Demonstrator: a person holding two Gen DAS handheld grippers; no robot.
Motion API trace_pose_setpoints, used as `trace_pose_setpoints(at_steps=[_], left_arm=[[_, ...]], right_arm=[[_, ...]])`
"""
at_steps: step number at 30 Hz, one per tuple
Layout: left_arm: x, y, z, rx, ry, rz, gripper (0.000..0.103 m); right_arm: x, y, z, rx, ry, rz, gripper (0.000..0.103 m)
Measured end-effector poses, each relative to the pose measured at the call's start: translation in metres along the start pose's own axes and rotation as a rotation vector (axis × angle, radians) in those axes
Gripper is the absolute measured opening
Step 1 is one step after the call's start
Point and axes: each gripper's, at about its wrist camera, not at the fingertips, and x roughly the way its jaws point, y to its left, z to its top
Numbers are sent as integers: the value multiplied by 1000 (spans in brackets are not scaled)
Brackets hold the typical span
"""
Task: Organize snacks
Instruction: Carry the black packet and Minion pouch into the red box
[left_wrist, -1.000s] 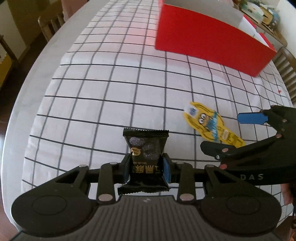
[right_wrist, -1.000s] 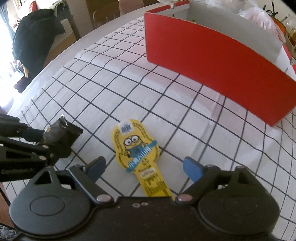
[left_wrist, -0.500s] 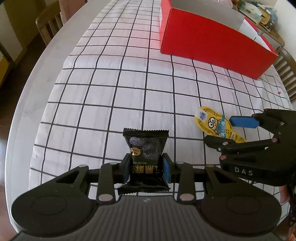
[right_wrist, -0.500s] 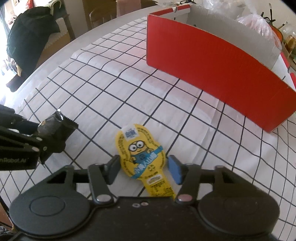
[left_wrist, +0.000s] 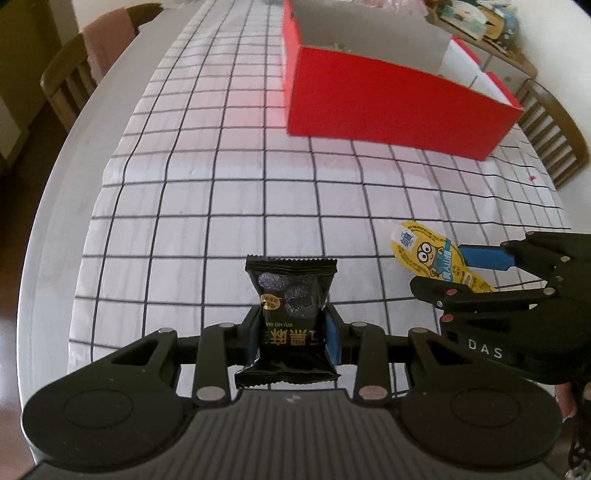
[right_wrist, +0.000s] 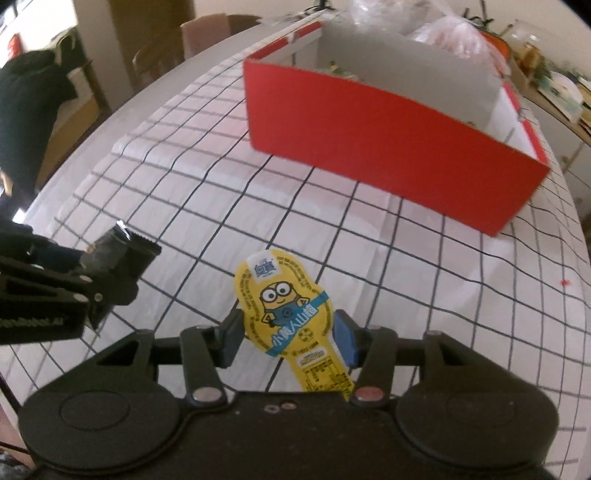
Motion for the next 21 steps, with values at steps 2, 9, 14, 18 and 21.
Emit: trace_pose_setpoints(at_steps=[2, 9, 14, 18, 21], left_arm=[[-2, -2, 2, 15, -10, -11, 34], [-13, -9, 11, 53, -51, -46, 34], [-24, -17, 20, 83, -85, -69, 34], [-32, -21, 29, 103, -114, -84, 34], [-38, -24, 38, 112, -132, -90, 34]], right_arm=[[-10, -3, 0, 30, -14, -8, 50], [-39, -14, 0, 127, -60, -31, 50], [-59, -23, 4, 192, -97, -48, 50], [-71, -27, 10, 222, -128, -65, 50], [-81, -31, 16, 242, -156, -73, 50]])
